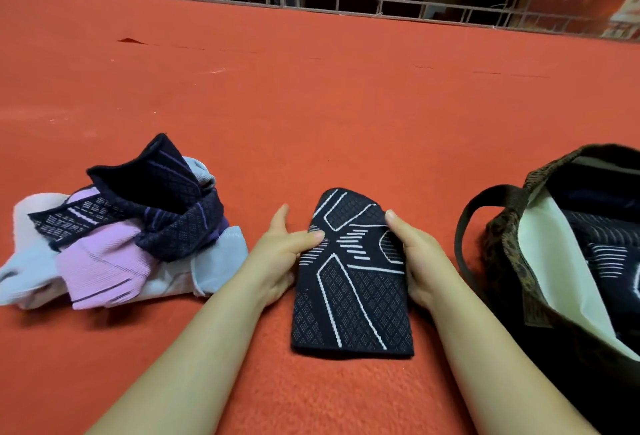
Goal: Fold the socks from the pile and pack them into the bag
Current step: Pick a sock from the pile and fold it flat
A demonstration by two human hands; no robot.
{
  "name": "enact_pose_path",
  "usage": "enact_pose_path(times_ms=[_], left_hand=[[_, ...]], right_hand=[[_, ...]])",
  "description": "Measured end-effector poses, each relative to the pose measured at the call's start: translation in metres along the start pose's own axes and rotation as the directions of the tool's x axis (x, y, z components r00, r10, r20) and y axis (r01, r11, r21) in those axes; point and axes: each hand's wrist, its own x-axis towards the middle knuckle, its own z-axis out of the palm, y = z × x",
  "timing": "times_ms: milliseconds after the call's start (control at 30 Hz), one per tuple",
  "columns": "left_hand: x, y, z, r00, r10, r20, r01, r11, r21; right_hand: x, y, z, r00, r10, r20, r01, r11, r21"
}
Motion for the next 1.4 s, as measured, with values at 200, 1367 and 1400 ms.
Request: enact_pose_path(times_ms=[200,1367,1400], left_hand=[[-0.011,0.006,-0.002,0.993,-0.025,0.118,0.026,1.0,-0.004],[-0.09,-0.015,-0.023,0.939,0.332,-0.089,-0.177,0.689,0.703],[-0.091,-0.017,-0.026,0.909,0.413,-0.054,-0.245,0.636,0.732]], right_hand=[[-0.006,-0.007,-0.007,0.976,0.195,0.095,-0.203,0.976,0.074],[-0.064,0.044,0.023,0.864,-0.453,-0.219,-0.012,0.416,-0.909],[-0.062,0.043,0.022,0.865,-0.447,-0.229,-0.031,0.408,-0.912]])
